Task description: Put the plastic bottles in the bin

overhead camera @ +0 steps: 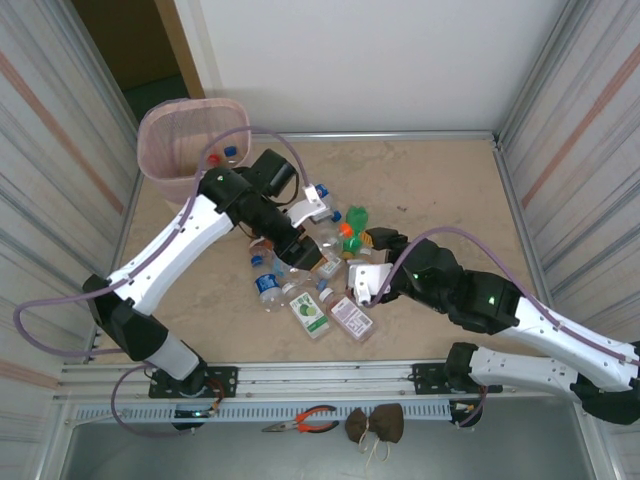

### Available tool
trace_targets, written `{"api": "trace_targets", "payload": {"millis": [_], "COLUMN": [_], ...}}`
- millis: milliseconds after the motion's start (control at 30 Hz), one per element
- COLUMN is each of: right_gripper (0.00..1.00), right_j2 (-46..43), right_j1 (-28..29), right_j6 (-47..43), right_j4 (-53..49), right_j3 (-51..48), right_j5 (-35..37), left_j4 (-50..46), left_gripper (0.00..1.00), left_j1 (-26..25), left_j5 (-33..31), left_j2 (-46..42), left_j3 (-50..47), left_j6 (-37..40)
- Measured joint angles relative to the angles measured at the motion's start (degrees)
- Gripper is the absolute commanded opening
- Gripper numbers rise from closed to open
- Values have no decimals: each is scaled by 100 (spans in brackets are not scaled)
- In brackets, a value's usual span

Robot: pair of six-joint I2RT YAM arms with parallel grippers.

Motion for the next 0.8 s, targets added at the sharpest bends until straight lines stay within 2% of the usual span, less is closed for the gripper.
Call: {"api": "trace_targets", "payload": {"millis": [233, 367, 433, 633, 800], "right_gripper": [89, 90, 90, 84, 82], "right_j2": [-22, -109, -179, -260, -197], "right_j1": [-424, -763, -914, -1668, -2247], "right_j6": [4109, 6470, 7355, 9324, 10144], "right_j4": [450, 544, 584, 667, 584], "right_j3": [-264, -448, -518, -553, -494], "right_j5": [352, 345, 238, -544, -1145], "left_j4": [286, 505, 643, 1172, 1508], "left_gripper": [56, 56, 56, 53, 54], "left_j1": [496, 761, 874, 1272, 1893], "left_j5": [-61, -101, -146, -295, -337], "left_j2": [-2, -31, -87, -442, -608], "left_j3": [7, 4, 2, -2, 50], "left_j6": [-48, -111, -173, -396, -566]}}
